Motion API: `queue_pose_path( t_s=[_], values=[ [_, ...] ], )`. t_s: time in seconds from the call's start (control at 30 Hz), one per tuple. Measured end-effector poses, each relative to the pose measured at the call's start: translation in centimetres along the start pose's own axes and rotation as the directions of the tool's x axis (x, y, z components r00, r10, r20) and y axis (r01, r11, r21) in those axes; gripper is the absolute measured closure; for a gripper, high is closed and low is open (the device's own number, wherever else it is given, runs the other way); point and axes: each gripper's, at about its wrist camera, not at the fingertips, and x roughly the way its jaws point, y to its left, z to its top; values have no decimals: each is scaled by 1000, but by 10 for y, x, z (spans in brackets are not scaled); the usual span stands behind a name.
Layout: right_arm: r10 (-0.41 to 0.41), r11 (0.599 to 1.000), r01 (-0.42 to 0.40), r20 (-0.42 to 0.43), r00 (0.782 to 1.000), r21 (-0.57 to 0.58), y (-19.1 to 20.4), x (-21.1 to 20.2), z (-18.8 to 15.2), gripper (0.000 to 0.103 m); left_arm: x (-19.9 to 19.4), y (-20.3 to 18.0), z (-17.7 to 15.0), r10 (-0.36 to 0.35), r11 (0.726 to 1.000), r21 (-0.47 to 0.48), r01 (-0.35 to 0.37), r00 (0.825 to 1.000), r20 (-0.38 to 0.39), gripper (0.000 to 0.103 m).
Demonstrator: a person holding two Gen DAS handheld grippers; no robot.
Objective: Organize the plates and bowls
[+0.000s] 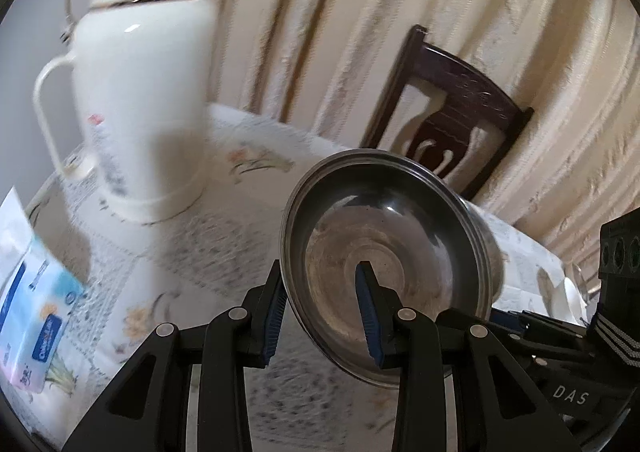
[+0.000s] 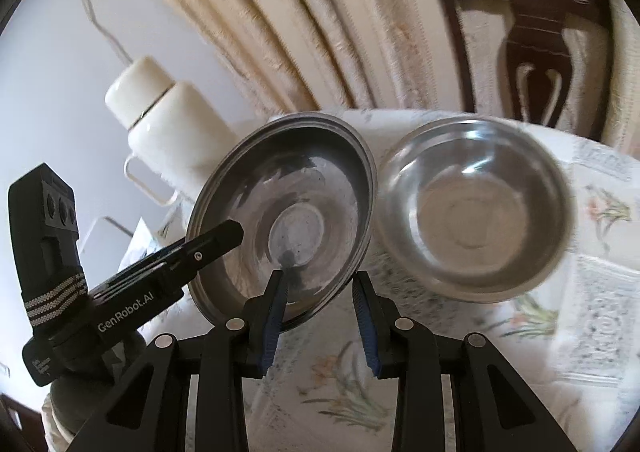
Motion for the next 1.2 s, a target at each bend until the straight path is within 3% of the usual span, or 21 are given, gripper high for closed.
queue_pose_path(
  t_s=[0.27,0.57,0.93,1.2],
  values=[
    [-55,995,48,75,996,84,-41,-28,7,67,21,-58,9,-51,995,85,52,999,-10,68],
    [-105,981,90,82,991,171,-78,-18,7,67,55,-103,17,-63,983,171,68,997,-32,68],
    [-155,972,134,99,983,194,-89,-10,7,66,92,-113,14,-12,978,209,28,997,-76,67],
    [-169,968,141,125,978,209,-90,-14,5,60,88,-105,9,21,977,215,-10,999,-48,62]
  ],
)
